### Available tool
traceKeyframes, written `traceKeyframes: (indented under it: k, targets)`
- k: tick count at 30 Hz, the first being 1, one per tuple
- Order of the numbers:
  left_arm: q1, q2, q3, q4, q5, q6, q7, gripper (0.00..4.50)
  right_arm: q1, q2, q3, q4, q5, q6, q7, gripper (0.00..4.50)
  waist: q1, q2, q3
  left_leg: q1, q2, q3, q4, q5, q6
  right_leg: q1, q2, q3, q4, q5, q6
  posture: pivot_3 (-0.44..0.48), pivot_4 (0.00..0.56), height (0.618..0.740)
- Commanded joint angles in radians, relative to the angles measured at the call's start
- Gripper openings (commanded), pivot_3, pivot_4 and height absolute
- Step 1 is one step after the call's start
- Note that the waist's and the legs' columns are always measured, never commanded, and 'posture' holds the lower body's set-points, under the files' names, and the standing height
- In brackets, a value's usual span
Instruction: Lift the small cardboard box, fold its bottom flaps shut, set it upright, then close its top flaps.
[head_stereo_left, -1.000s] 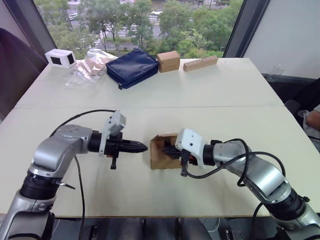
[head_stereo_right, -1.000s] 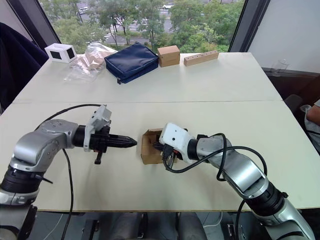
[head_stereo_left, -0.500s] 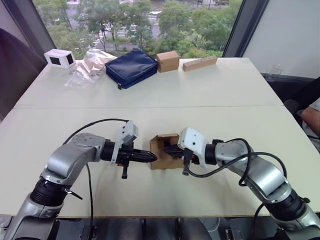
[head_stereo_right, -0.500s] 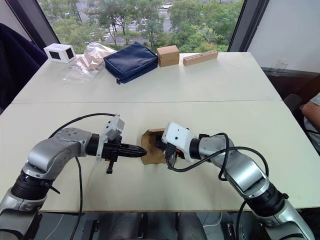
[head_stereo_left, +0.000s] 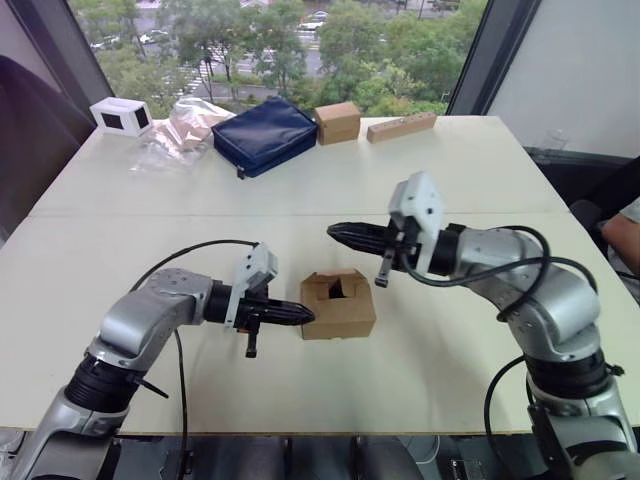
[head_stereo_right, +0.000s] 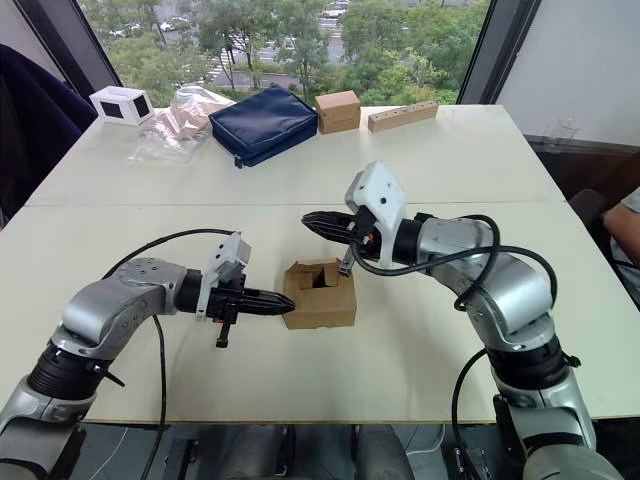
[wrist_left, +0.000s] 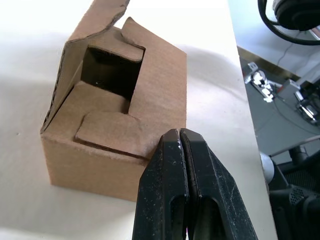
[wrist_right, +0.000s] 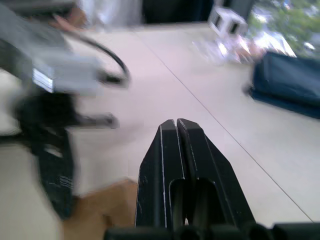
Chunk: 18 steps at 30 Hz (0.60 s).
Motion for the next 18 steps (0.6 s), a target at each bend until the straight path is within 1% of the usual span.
traceKeyframes:
  k: [1,4,8,14,18]
  targets:
    - [0.002,0.002,0.016,-0.014,-0.010,-0.001,0.017,0.02,0.002,-0.030,0.058,-0.019,-0.052,-0.022,0.041,0.00,-0.001,0.000,0.000,0.000,0.000,0.000,0.000,0.000,0.000,0.000,0.000,0.000,0.000,0.000,0.000,0.000,0.150,0.740]
    - [0.000,-0.011,0.048,-0.008,-0.039,0.022,0.045,0.02,0.026,-0.058,0.085,-0.033,-0.075,-0.030,0.067,0.00,-0.001,0.000,0.000,0.000,0.000,0.000,0.000,0.000,0.000,0.000,0.000,0.000,0.000,0.000,0.000,0.000,0.150,0.740]
    - [-0.014,-0.017,0.112,0.032,-0.089,0.050,0.060,0.02,0.064,-0.066,0.087,-0.080,-0.046,-0.004,0.104,0.00,-0.001,0.000,0.000,0.000,0.000,0.000,0.000,0.000,0.000,0.000,0.000,0.000,0.000,0.000,0.000,0.000,0.150,0.740]
    - [-0.030,0.007,0.143,0.054,-0.108,0.054,0.051,0.02,0.090,-0.062,0.085,-0.105,-0.056,0.008,0.107,0.00,-0.002,0.000,0.000,0.000,0.001,0.000,0.000,0.000,0.000,0.000,0.000,0.000,0.000,0.000,0.000,0.000,0.150,0.740]
    - [-0.071,-0.025,0.153,0.081,-0.109,0.047,0.084,0.02,0.101,-0.057,0.086,-0.113,-0.061,0.010,0.104,0.00,0.002,0.000,0.000,0.000,0.001,0.000,0.000,0.000,0.000,0.000,0.000,0.000,0.000,0.000,0.000,0.000,0.150,0.740]
